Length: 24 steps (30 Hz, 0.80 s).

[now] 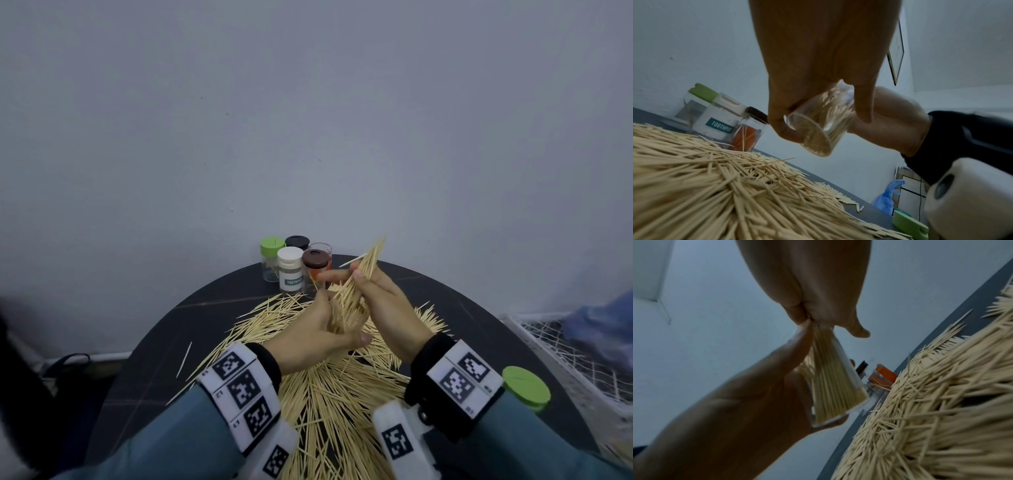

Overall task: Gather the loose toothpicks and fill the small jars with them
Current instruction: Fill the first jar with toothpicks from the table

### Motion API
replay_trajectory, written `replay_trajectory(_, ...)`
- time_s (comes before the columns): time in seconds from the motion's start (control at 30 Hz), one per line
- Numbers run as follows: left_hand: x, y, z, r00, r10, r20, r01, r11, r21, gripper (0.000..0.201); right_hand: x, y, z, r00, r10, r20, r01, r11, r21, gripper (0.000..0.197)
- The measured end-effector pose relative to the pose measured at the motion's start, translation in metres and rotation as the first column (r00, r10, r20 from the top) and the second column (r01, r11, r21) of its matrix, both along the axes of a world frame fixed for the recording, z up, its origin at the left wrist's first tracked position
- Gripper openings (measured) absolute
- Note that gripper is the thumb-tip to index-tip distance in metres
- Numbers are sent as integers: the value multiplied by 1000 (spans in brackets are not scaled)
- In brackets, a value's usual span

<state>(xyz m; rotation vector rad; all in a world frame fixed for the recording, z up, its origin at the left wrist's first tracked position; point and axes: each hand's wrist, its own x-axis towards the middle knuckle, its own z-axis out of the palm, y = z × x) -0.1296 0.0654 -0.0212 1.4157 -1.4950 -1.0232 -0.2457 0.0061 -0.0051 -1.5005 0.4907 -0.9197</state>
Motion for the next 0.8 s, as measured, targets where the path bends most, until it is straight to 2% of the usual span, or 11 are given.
replay_trajectory(0.07, 2, 0, -2, 999, 28, 21, -28, 1000, -3, 79, -1, 3, -1, 997, 11, -77, -12, 1000, -14, 27)
replay_trajectory(0.1, 3, 0, -2, 999, 48, 21, -48, 999, -5, 78, -1, 3, -1, 994, 16, -107, -17, 1000, -11, 28)
replay_trajectory(0.23, 10, -2, -3, 994, 109, -31, -109, 994, -5, 51, -2, 1, -5, 972, 46, -232, -38, 999, 38, 29)
replay_trajectory(0.37, 12, -1, -3, 992, 120, -49, -121, 992, -26, 48, -5, -3, -5, 944, 121, -307, -103, 992, 74, 29)
replay_trajectory(0.53, 13, -1, -1, 990, 130, -54, -131, 991, -31, 52, -6, -9, -2, 965, 105, -239, -105, 994, 12, 20)
replay_trajectory(0.67, 9, 3, 3, 995, 87, -50, -89, 996, -23, 50, -6, -11, -3, 981, 122, -151, -126, 992, -15, 31)
replay_trajectory(0.8, 5, 5, 6, 995, 52, -84, -54, 998, -23, 54, -2, -10, -10, 991, 119, -55, -120, 993, -9, 20)
